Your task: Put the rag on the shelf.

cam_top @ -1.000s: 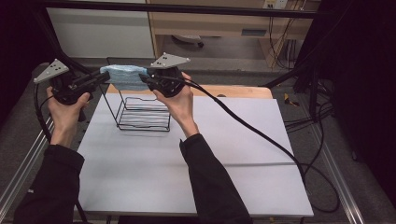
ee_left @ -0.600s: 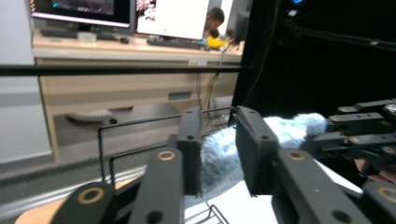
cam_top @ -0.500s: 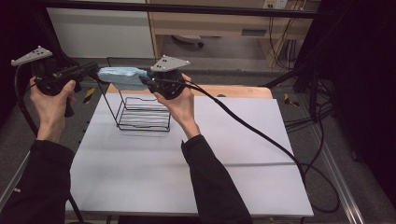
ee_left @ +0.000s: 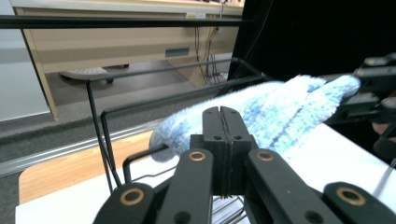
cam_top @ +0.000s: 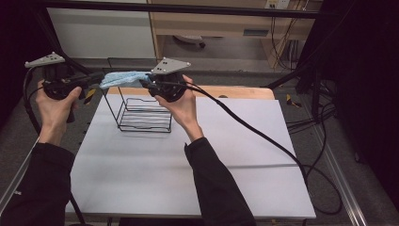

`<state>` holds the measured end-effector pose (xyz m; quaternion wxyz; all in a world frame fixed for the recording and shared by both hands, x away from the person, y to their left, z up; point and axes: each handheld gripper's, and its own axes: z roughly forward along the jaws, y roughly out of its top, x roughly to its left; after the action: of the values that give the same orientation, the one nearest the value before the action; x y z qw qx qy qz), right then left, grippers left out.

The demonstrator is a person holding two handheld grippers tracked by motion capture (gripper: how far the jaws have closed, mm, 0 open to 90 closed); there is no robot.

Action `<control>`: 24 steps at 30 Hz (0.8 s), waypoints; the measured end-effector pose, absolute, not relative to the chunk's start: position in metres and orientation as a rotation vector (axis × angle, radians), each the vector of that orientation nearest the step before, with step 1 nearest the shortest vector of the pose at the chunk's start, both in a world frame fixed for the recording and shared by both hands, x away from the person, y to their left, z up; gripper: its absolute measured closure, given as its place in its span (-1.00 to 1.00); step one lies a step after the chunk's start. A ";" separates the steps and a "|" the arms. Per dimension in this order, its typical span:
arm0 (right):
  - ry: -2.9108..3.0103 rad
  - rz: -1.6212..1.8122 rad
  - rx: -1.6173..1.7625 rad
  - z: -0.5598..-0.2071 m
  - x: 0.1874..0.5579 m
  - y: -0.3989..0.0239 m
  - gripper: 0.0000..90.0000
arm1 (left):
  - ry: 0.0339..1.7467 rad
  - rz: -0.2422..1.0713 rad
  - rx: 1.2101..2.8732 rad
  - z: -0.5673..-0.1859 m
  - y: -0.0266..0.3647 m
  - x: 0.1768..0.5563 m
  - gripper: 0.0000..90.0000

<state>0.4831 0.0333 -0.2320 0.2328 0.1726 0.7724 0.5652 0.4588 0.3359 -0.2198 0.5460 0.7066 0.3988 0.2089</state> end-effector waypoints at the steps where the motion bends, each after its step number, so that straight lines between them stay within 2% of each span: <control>1: 2.125 1.556 0.473 -0.232 0.483 0.033 0.49 | 0.947 0.497 1.679 -0.221 0.335 0.459 0.99; 8: 2.144 1.575 0.482 -0.227 0.477 0.030 0.05 | 0.940 0.532 1.720 -0.230 0.331 0.458 1.00; 11: 2.148 1.613 0.482 -0.225 0.474 0.030 -0.08 | 0.944 0.548 1.732 -0.232 0.329 0.459 1.00; 14: 2.138 1.653 0.498 -0.221 0.473 0.028 -0.08 | 0.943 0.562 1.750 -0.235 0.327 0.459 1.00; 16: 2.137 1.672 0.510 -0.219 0.473 0.027 0.05 | 0.941 0.568 1.754 -0.237 0.326 0.460 1.00; 21: 2.212 1.664 0.526 -0.222 0.473 0.028 0.66 | 0.938 0.568 1.753 -0.241 0.328 0.458 1.00; 24: 2.277 1.616 0.549 -0.228 0.475 0.032 0.85 | 0.940 0.573 1.755 -0.245 0.329 0.456 1.00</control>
<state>0.4748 0.0315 -0.2281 0.1476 0.1908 0.7914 0.5617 0.4562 0.3291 -0.2449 0.5098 0.7288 0.3903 0.2381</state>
